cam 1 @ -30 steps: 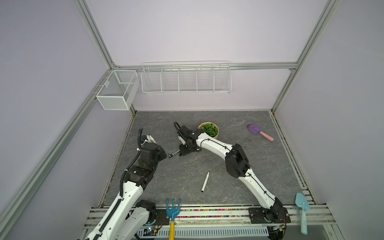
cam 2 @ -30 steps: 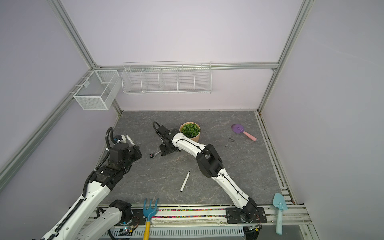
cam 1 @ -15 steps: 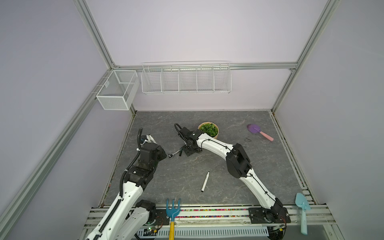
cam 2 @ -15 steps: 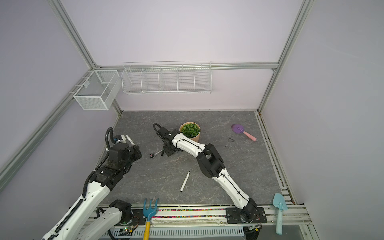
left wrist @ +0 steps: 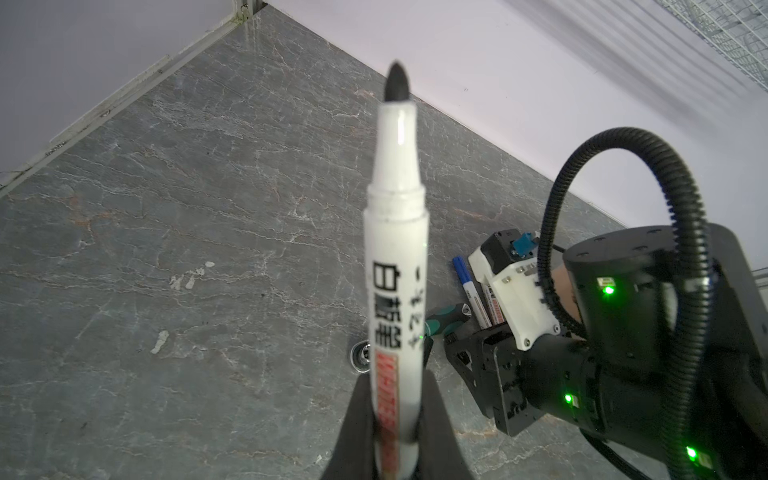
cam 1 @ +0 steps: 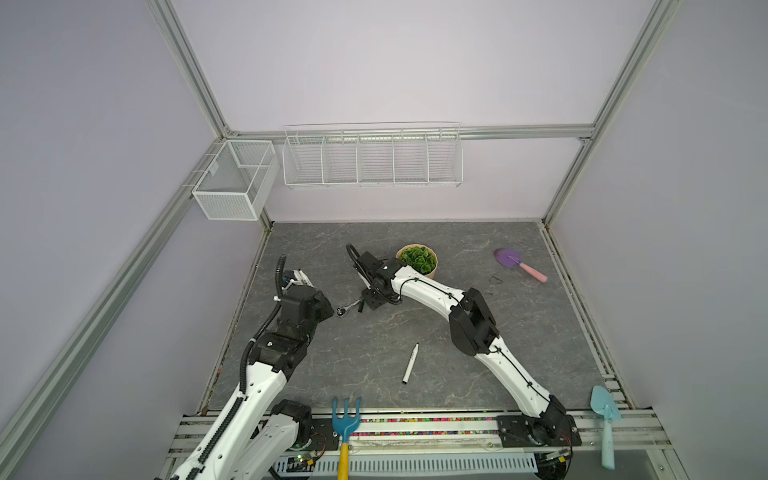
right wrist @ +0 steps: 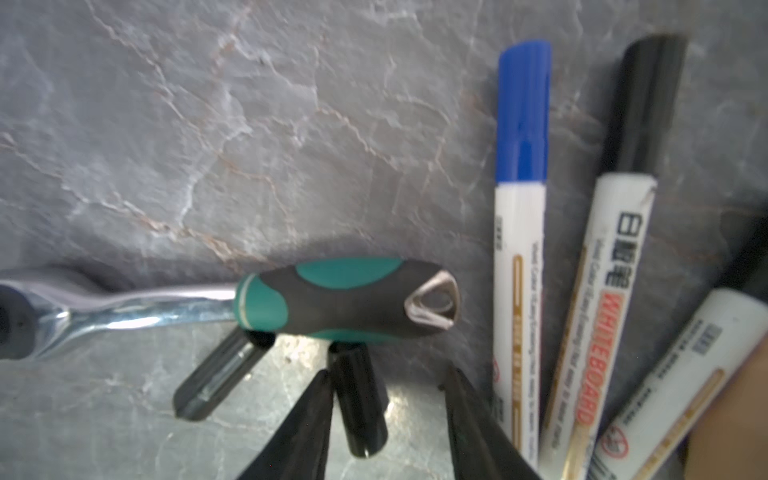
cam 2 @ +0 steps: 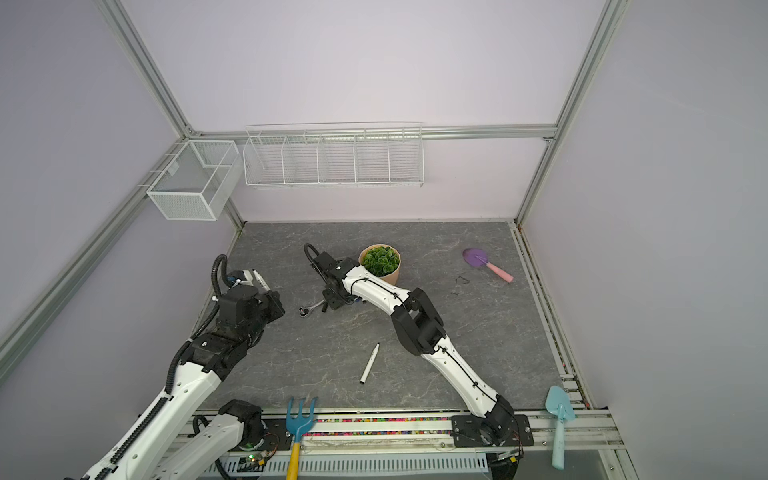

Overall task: Insert the pens into the pen caps
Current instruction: 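Close the right gripper on the black cap and lift it, then carry the black cap with the right gripper above the held marker tip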

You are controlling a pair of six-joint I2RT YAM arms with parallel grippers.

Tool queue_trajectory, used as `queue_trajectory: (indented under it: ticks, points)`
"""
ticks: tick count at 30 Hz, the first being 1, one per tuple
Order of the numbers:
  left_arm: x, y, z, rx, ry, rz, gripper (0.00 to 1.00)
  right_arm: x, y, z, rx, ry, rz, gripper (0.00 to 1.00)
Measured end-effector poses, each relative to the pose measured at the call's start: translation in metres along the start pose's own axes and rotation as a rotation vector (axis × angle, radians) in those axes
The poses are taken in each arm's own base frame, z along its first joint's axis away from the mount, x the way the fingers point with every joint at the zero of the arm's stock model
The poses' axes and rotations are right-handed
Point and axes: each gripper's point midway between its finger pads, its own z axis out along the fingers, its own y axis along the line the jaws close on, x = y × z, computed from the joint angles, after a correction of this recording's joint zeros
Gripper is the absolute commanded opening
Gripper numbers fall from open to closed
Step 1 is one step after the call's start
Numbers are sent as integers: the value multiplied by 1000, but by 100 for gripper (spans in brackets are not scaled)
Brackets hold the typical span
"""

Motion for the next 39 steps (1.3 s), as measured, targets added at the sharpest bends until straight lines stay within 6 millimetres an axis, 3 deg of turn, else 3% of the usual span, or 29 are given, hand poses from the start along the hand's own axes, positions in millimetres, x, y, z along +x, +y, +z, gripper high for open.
queue_trajectory:
  ticks: [8,12,16,18,21,26,29,32,39]
  points:
    - [6,-9,0,54,35,54,0,-2,1,2,-6,-9,-39,12]
    - [13,-23,-1,134,73,107,0,-4,8,0,-72,-30,-26,9]
    - [23,-43,-4,253,123,164,0,8,11,-10,-164,-37,3,7]
    - [27,-52,-4,308,139,184,0,12,10,-24,-207,-54,32,7]
    - [40,-63,-2,392,170,209,0,4,0,-64,-277,-143,94,7]
    - [64,-77,6,520,233,238,0,-34,-35,-158,-405,-416,208,7]
    - [70,-89,7,589,242,259,0,-51,-54,-199,-477,-550,261,7]
    - [76,-105,3,661,241,303,0,-63,-51,-218,-564,-612,268,8]
    - [106,-130,3,739,302,369,0,-59,-13,-231,-771,-607,223,8]
